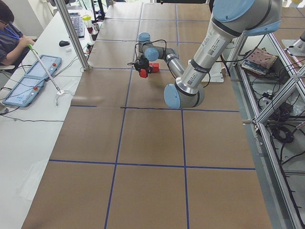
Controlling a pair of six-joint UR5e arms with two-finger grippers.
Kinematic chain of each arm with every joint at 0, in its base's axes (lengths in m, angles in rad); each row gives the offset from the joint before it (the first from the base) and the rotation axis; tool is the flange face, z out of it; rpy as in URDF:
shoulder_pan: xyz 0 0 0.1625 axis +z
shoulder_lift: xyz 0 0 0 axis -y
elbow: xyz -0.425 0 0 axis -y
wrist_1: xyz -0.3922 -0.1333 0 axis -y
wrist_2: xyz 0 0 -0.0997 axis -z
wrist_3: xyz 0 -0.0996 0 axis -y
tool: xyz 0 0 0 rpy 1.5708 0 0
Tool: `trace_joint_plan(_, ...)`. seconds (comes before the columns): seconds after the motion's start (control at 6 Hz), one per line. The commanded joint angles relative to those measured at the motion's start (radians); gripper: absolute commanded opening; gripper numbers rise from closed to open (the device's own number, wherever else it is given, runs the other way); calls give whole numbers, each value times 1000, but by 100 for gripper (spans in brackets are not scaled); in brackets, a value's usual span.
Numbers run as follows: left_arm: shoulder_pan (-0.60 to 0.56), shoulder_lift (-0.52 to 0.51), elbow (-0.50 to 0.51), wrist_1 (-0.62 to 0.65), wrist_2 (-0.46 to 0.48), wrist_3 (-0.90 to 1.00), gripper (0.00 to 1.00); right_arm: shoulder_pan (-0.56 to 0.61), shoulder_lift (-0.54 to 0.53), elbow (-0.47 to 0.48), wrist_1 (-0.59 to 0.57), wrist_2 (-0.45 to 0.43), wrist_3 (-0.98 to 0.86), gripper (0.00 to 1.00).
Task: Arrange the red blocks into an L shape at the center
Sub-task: 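Carry the red cube with the left gripper beside the farther placed cube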
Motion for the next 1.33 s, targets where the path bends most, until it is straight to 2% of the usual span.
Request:
trace_joint_plan(0.0,34,-39,47,-13,3,-50,6,-1,0,-2,0,0,-1,100)
trace_joint_plan(0.5,47,-99,122,-11,3,-119,6,-1,0,-4,0,0,-1,100)
trace_joint_plan(1.17,56,-107,128,-11,3,-140,6,-1,0,-4,0,0,-4,100)
